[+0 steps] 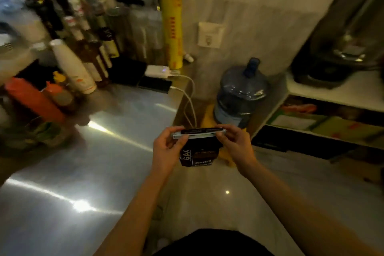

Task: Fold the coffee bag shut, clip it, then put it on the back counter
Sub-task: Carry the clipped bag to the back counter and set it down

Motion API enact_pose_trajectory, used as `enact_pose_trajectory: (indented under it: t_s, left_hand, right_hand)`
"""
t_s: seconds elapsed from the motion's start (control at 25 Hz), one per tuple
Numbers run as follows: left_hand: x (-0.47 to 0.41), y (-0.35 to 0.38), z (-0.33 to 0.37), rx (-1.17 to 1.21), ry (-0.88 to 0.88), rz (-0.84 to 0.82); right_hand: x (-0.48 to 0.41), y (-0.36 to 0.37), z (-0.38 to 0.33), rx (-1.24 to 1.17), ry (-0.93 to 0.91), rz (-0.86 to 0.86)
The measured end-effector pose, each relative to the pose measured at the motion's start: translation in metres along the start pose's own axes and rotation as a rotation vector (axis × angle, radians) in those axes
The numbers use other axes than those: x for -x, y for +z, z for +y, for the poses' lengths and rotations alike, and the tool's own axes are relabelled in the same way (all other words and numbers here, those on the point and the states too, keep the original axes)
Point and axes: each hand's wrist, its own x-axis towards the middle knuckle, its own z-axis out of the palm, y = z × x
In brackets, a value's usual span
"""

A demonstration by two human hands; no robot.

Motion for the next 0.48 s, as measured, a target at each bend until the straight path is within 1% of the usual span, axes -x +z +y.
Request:
enact_pose_trajectory:
  t_s: [0.12,0.16,0.24,0.36,0.48]
  left_hand:
    - [-0.008,0.089,0.005,-0.076,0.021,-0.202]
    - [-0.006,0.138,0.005,-0.080,-0.004,-0.291]
    - [-0.003,0.184,0.004,-0.068,-0.037,-0.359]
    - [0.013,0.283,-0.001,-0.074,-0.064,-0.551]
    - [0.029,0.361,0.002,-0.080,-0.076,-0.708]
  right_hand:
    - [0.015,-0.089,0.007,-0.031,-0.018,0.190]
    - [0.028,-0.134,0.010,-0.051,-0.026,0.286]
    - [0.042,-0.176,0.012,-0.078,-0.039,0.369]
    - [0.076,-0.263,0.021,-0.106,-0.038,0.566]
    - [0.106,-0.327,0.026,-0.141,-0.040,0.716]
